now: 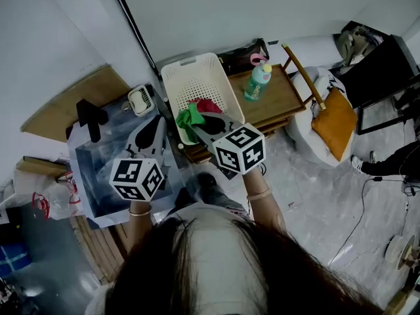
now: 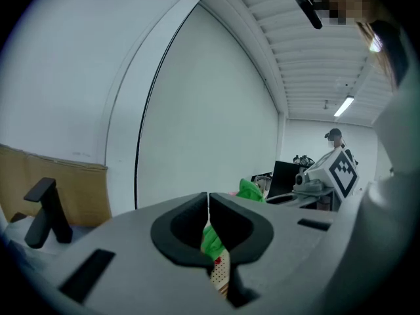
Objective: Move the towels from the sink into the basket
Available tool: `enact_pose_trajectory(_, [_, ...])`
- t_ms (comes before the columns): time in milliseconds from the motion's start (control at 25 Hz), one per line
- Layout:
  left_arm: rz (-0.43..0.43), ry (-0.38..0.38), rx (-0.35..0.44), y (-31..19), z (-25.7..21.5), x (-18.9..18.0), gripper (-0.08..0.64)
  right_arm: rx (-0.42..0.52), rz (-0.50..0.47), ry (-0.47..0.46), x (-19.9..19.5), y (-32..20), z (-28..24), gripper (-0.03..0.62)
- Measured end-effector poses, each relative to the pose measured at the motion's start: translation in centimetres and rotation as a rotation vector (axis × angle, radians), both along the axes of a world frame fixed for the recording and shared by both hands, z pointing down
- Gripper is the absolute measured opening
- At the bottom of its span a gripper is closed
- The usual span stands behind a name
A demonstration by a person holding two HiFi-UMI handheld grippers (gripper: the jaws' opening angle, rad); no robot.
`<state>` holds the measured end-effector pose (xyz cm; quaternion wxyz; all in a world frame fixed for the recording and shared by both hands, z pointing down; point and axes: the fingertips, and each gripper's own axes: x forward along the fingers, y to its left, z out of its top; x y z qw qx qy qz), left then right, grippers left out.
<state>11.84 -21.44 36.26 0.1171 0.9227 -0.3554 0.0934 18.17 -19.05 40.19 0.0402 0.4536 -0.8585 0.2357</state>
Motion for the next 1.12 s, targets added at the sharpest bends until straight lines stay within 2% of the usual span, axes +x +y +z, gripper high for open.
enact_pose_trajectory(360, [-0.024, 0.003, 0.014, -0.4, -0.4, 2.4, 0.005, 0.027, 0.005, 0.132, 3.3, -3.3, 2.6, 0.095])
enact_pose_trajectory(600, [-0.024, 0.003, 0.021, 0.2, -0.4, 3.4, 0.005, 0.043, -0.027, 0.297, 4.3, -6.6, 6.8, 0.097])
enact_pose_trajectory(840, [-0.032, 0.006, 0.025, 0.4, -0.6, 3.7, 0.005, -0.015, -0.074, 0.487, 4.6, -9.2, 12.5, 0.104])
enact_pose_trajectory(1000, [-0.033, 0.009, 0.034, 0.5, -1.0, 3.5, 0.005, -0.069, -0.112, 0.597, 4.4, -9.3, 15.0, 0.148])
enact_pose_trajectory(1120, [-0.037, 0.009, 0.036, 0.8, -1.1, 2.9, 0.005, -0.076, -0.117, 0.583, 3.9, -9.1, 15.1, 0.198])
